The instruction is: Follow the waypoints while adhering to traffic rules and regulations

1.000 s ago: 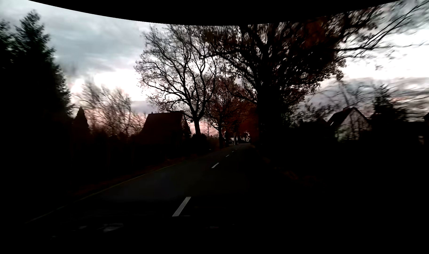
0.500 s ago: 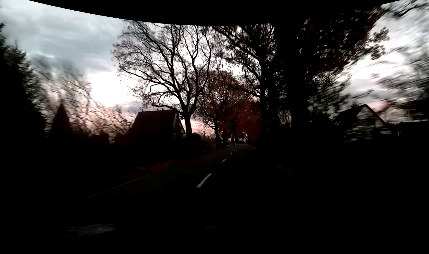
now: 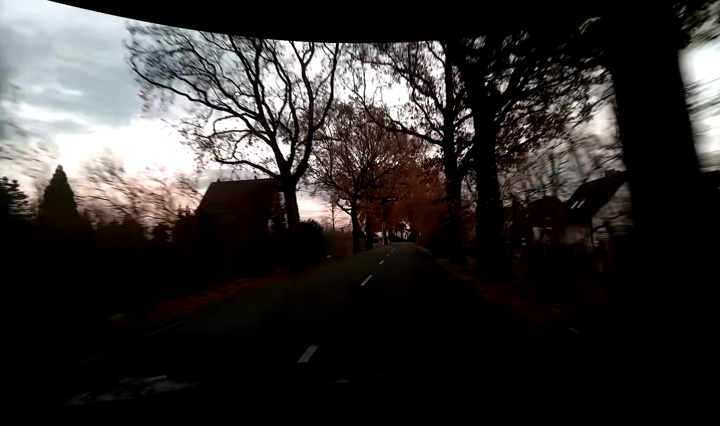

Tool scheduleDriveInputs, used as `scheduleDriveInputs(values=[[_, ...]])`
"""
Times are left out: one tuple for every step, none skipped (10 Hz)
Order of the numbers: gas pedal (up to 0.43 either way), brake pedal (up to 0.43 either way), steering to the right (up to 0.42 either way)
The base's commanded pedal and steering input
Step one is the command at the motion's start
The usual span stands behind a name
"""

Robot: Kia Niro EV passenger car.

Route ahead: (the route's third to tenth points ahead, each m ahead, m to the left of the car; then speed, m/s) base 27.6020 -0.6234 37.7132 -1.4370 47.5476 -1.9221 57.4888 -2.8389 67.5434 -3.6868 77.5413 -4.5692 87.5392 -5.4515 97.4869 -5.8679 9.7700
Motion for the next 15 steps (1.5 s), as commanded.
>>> scheduleDriveInputs(values=[[0.087,0.0,0.02],[0.087,0.0,0.021],[0.098,0.0,0.022],[0.11,0.0,0.023],[0.11,0.0,0.023],[0.11,0.0,0.023],[0.118,0.0,0.023],[0.118,0.0,0.023],[0.118,0.0,0.023],[0.118,0.0,0.023],[0.118,0.0,0.021],[0.118,0.0,0.019],[0.13,0.0,0.018],[0.13,0.0,0.016],[0.13,0.0,0.01]])
